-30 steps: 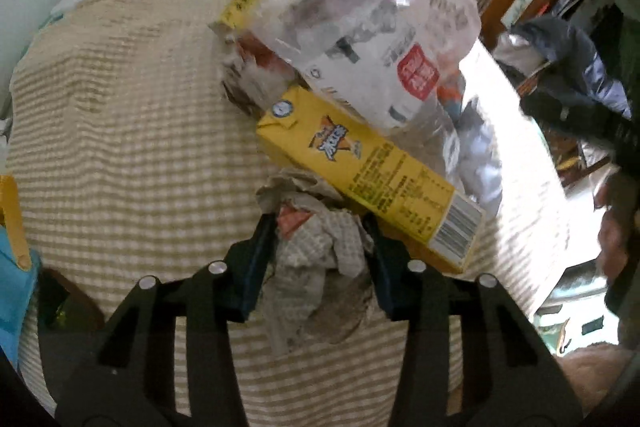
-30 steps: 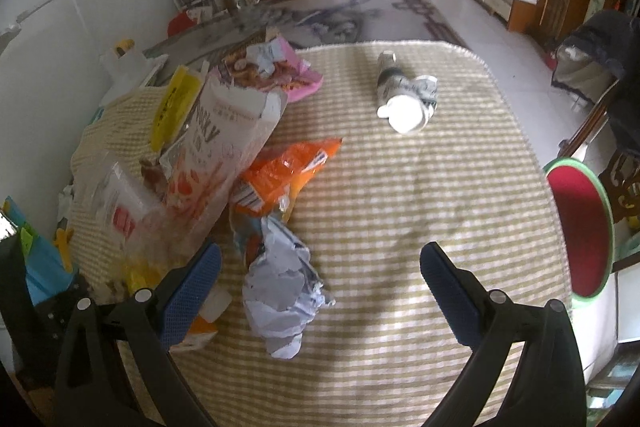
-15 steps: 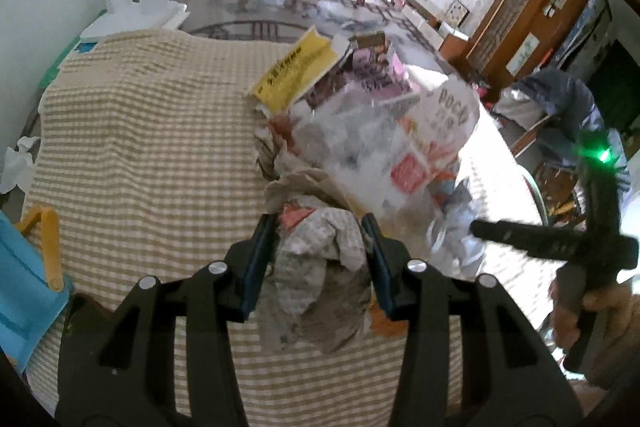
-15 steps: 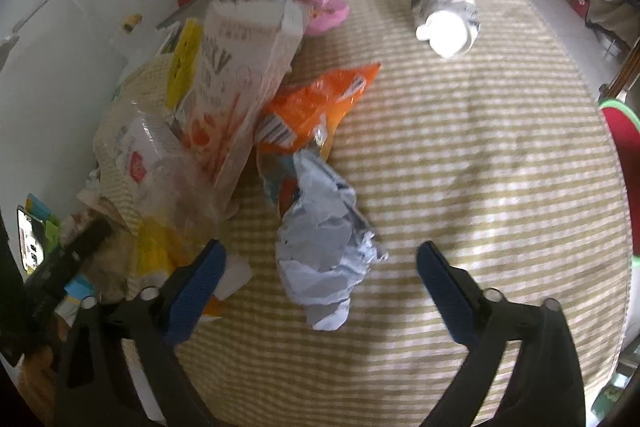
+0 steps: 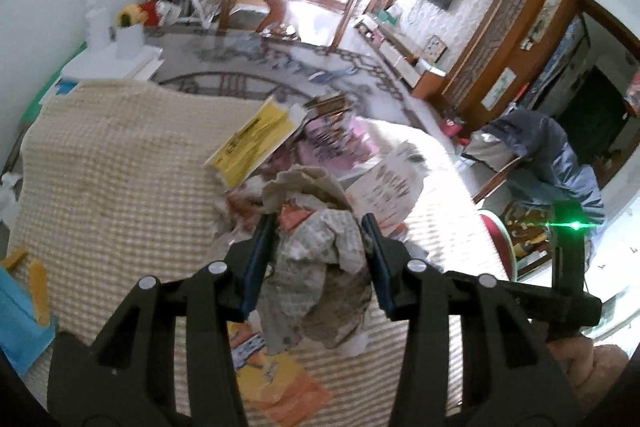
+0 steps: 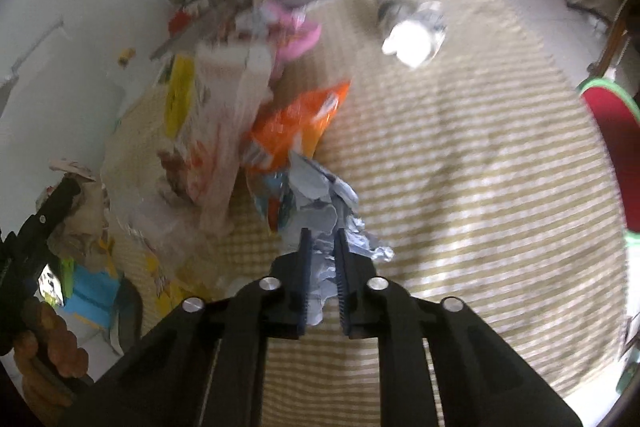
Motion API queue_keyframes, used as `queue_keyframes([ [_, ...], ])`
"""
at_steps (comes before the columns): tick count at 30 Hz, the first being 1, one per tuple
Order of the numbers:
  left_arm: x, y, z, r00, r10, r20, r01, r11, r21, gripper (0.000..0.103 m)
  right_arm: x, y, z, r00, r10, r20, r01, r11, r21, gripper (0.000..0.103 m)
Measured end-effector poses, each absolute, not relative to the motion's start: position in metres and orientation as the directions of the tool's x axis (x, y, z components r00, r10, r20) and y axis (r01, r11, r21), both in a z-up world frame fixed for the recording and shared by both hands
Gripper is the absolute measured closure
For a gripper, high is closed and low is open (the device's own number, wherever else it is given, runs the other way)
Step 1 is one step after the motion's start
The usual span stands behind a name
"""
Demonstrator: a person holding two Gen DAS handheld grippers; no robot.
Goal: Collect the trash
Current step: 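Carry both crumpled wads to the red bin and open both tools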
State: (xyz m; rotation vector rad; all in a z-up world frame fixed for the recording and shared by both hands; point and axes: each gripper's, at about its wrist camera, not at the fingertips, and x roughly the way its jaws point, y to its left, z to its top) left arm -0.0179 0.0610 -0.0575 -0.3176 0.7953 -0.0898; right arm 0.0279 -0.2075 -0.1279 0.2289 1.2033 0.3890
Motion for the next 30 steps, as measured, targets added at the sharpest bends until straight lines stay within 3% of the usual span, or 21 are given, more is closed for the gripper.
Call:
queue_keyframes([
  [7,-0.006,0.036,-0.043,0.717,-0.247,-0.651,0.043,0.949,-0.313,0.06,0.017,-0.225,-0.105,0.391,0.388,-0.835,-0.182,0.921,0.343,0.103],
  [10,-0.003,0.029,-0.043,0.716,-0.258,-0.649,0.051,0.946,-0.32,0.06,0.02,-0.226,-0.111,0.371,0.377,-0.849,-0.176,0.926,0.334,0.096],
  [12,-0.002,0.024,-0.043,0.714,-0.256,-0.652,0.05,0.947,-0.316,0.06,0.025,-0.221,-0.12,0.339,0.38,-0.861,-0.183,0.924,0.335,0.082],
  [14,-0.002,0.021,-0.044,0.712,-0.245,-0.657,0.041,0.95,-0.31,0.06,0.028,-0.217,-0.129,0.309,0.391,-0.867,-0.196,0.918,0.344,0.04],
  [19,0.008,0.015,-0.053,0.693,-0.203,-0.691,-0.044,0.946,-0.322,0.06,0.032,-0.191,-0.153,0.246,0.38,-0.892,-0.325,0.899,0.293,0.028],
  [21,0.01,0.009,-0.053,0.692,-0.198,-0.694,-0.057,0.944,-0.326,0.06,0.036,-0.187,-0.17,0.197,0.36,-0.912,-0.341,0.897,0.281,0.031],
  [23,0.012,0.001,-0.053,0.691,-0.177,-0.7,-0.061,0.952,-0.301,0.06,0.039,-0.194,-0.18,0.123,0.421,-0.899,-0.334,0.87,0.362,0.064],
  [25,0.015,-0.008,-0.053,0.69,-0.176,-0.702,-0.068,0.95,-0.305,0.06,0.041,-0.205,-0.171,0.155,0.428,-0.891,-0.344,0.868,0.357,0.069],
  [30,0.033,-0.049,-0.053,0.687,-0.2,-0.698,-0.035,0.951,-0.308,0.06,0.053,-0.259,-0.137,0.274,0.443,-0.854,-0.315,0.88,0.356,0.07],
])
